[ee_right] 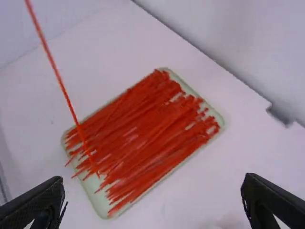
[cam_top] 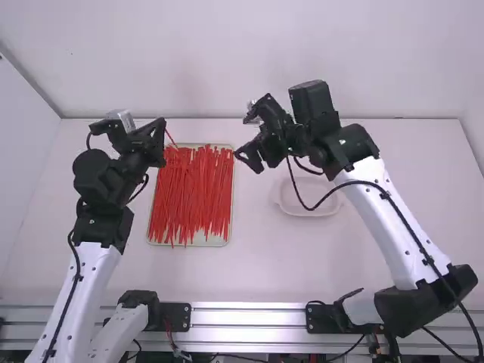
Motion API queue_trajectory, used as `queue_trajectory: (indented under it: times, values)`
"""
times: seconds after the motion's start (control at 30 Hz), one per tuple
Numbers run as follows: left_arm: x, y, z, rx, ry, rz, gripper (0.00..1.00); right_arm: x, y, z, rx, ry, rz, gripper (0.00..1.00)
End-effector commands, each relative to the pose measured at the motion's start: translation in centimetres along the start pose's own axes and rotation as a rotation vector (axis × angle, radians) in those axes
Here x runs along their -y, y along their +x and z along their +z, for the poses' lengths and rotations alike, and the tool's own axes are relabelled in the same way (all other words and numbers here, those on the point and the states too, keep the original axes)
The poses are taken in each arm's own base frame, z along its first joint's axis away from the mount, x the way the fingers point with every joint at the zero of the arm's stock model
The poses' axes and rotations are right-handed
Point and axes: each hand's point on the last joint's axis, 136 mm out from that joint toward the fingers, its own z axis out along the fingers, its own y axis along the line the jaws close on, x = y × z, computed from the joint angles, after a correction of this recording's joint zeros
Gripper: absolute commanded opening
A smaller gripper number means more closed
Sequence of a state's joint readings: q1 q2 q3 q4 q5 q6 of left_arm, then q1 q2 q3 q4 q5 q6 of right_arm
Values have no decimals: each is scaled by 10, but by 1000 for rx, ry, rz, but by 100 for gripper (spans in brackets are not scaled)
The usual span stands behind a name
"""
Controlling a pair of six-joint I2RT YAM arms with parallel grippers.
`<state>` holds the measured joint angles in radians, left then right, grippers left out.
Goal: Fasten the cable tie
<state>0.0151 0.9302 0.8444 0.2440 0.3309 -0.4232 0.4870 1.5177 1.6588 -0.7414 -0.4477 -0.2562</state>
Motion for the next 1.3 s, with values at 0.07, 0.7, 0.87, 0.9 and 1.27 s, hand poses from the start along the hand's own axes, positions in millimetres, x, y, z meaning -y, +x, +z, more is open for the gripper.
queue_trajectory:
  times: [0.07,0.7,0.87,0.9,1.27]
  values:
    - [26,-5,-1,4,119,-87,2,-20,-24,2,71,-44,-101,98]
    - [81,-21,-4,72,299,-209,2,-65,-49,18,146,-126,-176,94]
    - [85,-22,-3,87,289,-213,2,-67,-45,24,130,-137,-173,70]
    - [85,-22,-3,89,290,-212,2,-66,-45,25,127,-136,-171,66]
    - [82,-20,3,86,288,-213,2,-66,-43,29,118,-141,-152,0]
